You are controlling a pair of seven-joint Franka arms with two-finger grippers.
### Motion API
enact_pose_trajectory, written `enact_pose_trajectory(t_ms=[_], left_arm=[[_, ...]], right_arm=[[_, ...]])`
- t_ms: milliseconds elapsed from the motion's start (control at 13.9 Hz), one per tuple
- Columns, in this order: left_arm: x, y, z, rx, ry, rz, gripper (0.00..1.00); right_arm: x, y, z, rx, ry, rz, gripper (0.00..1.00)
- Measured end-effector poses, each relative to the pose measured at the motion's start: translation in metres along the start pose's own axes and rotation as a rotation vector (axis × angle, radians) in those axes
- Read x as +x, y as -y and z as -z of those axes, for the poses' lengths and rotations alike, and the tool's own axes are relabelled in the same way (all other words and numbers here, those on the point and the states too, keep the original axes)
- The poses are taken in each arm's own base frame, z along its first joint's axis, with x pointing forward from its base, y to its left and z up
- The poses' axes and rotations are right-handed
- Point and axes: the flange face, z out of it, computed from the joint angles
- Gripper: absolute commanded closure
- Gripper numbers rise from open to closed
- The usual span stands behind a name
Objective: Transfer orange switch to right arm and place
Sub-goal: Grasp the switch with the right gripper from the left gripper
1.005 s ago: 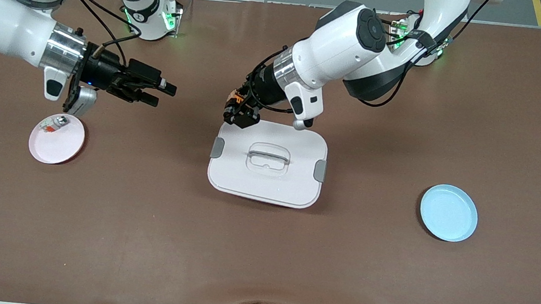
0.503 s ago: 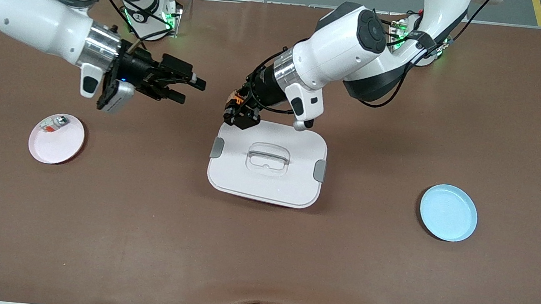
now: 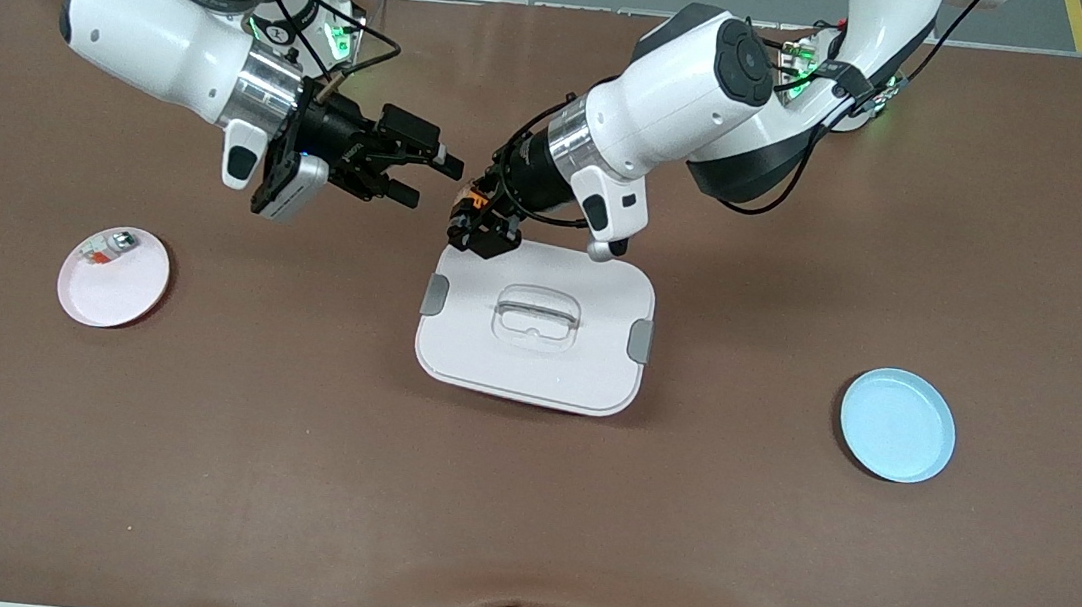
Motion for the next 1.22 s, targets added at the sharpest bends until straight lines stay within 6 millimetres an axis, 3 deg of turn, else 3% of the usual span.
enact_pose_trajectory(t_ms=[790,1221], left_arm=[[0.000,-0.001,0.001,-0.004,0.001,0.001,0.73],[0.000,-0.002,0.001,-0.006,0.002,0.001,0.72]], right_arm=[[-0.005,0.001,-0.045,0.019,-0.029,-0.040,0.00],[-0.003,0.005,-0.045,0.022,-0.035,-0.035,0.00]])
